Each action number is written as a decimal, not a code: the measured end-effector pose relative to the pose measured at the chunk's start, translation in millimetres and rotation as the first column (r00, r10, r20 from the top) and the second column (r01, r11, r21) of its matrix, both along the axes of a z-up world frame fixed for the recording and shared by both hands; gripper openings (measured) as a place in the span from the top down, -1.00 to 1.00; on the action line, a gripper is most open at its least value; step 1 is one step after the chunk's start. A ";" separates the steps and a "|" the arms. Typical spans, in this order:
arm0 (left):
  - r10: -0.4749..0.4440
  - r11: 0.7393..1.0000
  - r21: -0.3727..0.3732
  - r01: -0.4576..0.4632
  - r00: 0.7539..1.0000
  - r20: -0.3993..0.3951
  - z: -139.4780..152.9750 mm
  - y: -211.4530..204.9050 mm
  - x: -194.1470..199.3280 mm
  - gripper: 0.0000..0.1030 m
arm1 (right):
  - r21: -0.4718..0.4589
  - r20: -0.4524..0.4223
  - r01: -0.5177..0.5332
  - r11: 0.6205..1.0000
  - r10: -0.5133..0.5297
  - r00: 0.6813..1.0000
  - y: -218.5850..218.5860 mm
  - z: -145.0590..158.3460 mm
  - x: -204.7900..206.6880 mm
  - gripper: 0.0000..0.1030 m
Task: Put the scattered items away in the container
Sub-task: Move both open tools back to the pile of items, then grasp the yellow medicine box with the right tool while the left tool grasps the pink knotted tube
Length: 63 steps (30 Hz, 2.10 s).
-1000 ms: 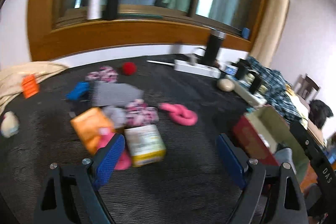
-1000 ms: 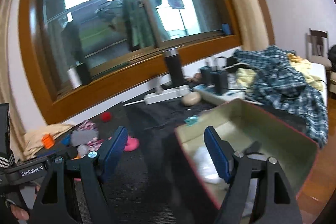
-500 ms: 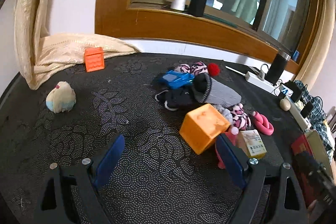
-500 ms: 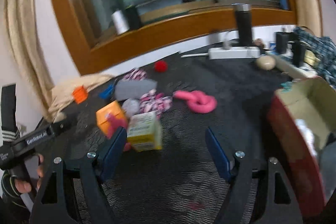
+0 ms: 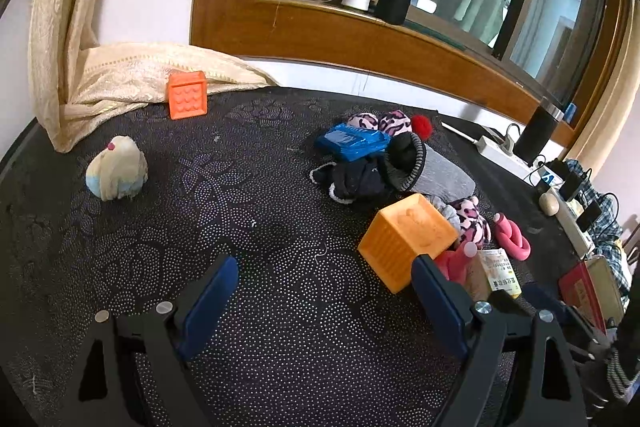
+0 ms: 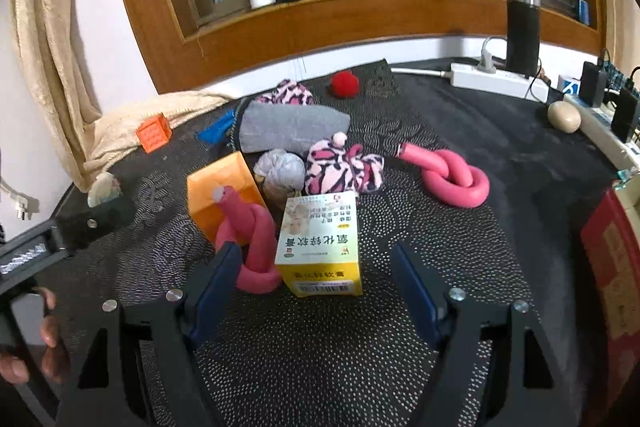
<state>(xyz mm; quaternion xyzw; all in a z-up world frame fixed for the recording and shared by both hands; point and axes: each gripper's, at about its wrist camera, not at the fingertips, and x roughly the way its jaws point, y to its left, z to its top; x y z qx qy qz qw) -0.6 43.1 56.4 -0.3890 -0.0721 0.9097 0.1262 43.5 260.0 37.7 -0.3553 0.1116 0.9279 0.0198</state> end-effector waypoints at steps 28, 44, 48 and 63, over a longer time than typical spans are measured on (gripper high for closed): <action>-0.184 0.982 -0.021 0.188 0.977 0.108 -25.9 57.9 5.0 -0.76 | -0.008 -0.113 0.243 0.970 -0.242 0.964 53.0 9.1 13.1 0.04; -0.178 0.984 0.014 0.178 0.972 0.154 -35.8 109.2 -17.6 -0.76 | -0.067 -0.174 0.258 0.964 -0.266 0.948 60.5 19.2 26.1 0.04; -0.151 0.988 0.011 0.151 0.976 0.155 -40.3 108.5 -25.8 -0.76 | -0.071 -0.174 0.254 0.965 -0.263 0.949 60.0 18.8 25.9 0.04; -0.158 0.986 -0.035 0.164 0.979 0.129 -37.4 99.6 -20.2 0.24 | -0.059 -0.178 0.255 0.965 -0.262 0.949 58.0 17.9 25.8 0.04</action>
